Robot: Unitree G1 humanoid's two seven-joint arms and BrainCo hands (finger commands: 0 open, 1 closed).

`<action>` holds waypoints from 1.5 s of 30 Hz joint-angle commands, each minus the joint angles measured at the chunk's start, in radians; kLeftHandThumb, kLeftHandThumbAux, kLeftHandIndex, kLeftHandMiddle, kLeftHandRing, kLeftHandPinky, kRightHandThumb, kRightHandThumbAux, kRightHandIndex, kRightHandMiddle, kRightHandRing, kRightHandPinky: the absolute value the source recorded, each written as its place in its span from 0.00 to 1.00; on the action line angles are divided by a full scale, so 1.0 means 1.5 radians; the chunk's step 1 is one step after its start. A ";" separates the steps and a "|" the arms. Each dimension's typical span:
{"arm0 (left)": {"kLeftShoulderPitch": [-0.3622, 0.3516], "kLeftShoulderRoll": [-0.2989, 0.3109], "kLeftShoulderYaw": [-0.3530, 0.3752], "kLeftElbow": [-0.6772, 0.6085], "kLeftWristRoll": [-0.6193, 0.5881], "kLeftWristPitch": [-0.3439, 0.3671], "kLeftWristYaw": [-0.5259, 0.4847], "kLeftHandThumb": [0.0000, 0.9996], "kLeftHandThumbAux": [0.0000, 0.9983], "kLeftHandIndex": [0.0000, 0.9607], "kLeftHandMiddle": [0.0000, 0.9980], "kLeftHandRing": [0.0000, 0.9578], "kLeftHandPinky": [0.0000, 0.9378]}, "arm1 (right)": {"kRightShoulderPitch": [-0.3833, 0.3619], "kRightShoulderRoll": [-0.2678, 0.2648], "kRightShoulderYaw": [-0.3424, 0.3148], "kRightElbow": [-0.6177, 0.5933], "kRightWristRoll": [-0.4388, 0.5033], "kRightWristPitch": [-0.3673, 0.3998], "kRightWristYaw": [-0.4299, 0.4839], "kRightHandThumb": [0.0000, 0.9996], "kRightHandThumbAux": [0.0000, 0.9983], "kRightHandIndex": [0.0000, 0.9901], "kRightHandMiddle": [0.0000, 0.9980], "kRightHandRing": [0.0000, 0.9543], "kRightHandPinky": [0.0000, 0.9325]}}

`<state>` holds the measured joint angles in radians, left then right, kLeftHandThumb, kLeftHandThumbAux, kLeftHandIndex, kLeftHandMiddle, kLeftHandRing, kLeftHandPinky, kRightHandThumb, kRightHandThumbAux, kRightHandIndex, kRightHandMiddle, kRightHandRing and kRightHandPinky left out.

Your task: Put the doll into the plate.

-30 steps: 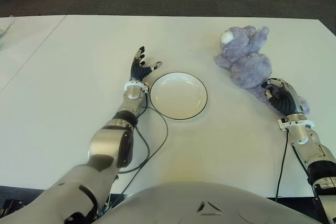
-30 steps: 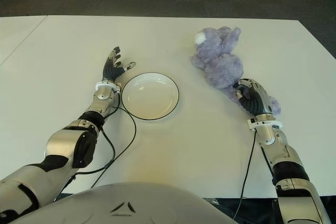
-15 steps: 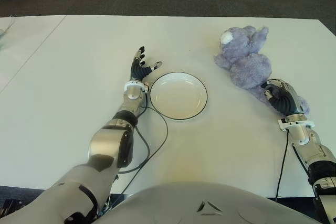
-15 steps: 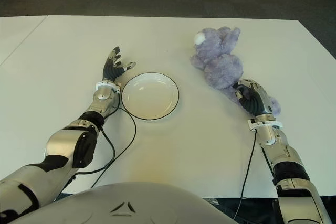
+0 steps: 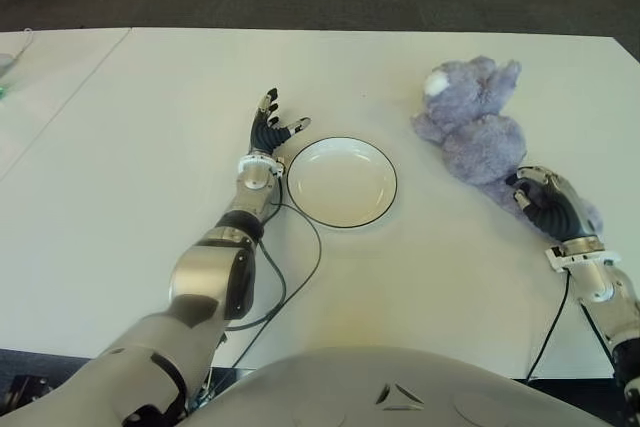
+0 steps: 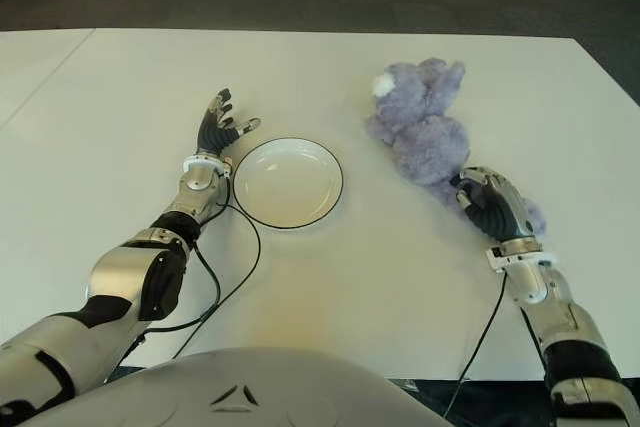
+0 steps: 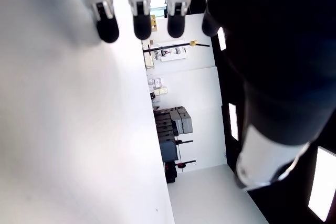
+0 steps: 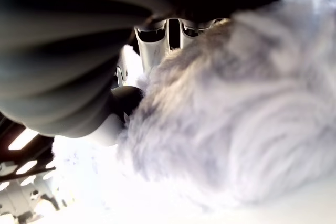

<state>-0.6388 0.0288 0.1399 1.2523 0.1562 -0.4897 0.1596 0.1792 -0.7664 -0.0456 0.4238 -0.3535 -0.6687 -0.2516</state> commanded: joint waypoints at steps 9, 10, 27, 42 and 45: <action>0.120 -0.019 -0.007 0.070 0.004 0.062 -0.011 0.00 0.79 0.05 0.06 0.07 0.11 | 0.122 0.006 -0.049 -0.140 0.002 0.077 0.083 0.70 0.71 0.44 0.73 0.80 0.89; 0.119 -0.019 -0.008 0.069 0.005 0.062 -0.010 0.00 0.79 0.05 0.06 0.07 0.11 | 0.123 0.008 -0.050 -0.143 0.002 0.079 0.085 0.70 0.71 0.44 0.73 0.80 0.89; 0.118 -0.015 -0.011 0.073 0.009 0.074 -0.008 0.00 0.79 0.05 0.06 0.07 0.11 | 0.114 0.040 -0.066 -0.162 0.003 0.098 0.083 0.70 0.71 0.44 0.74 0.81 0.89; 0.119 -0.017 -0.014 0.073 0.012 0.069 -0.007 0.00 0.78 0.05 0.06 0.07 0.10 | 0.061 0.115 -0.105 -0.236 -0.043 0.093 -0.005 0.70 0.71 0.44 0.75 0.82 0.90; 0.118 -0.016 -0.014 0.074 0.012 0.072 -0.006 0.00 0.78 0.05 0.06 0.07 0.11 | 0.061 0.118 -0.108 -0.237 -0.045 0.094 -0.003 0.70 0.71 0.44 0.75 0.82 0.90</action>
<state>-0.6356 0.0353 0.1349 1.2522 0.1591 -0.4908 0.1596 0.2903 -0.6060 -0.1853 0.0816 -0.4049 -0.5452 -0.2467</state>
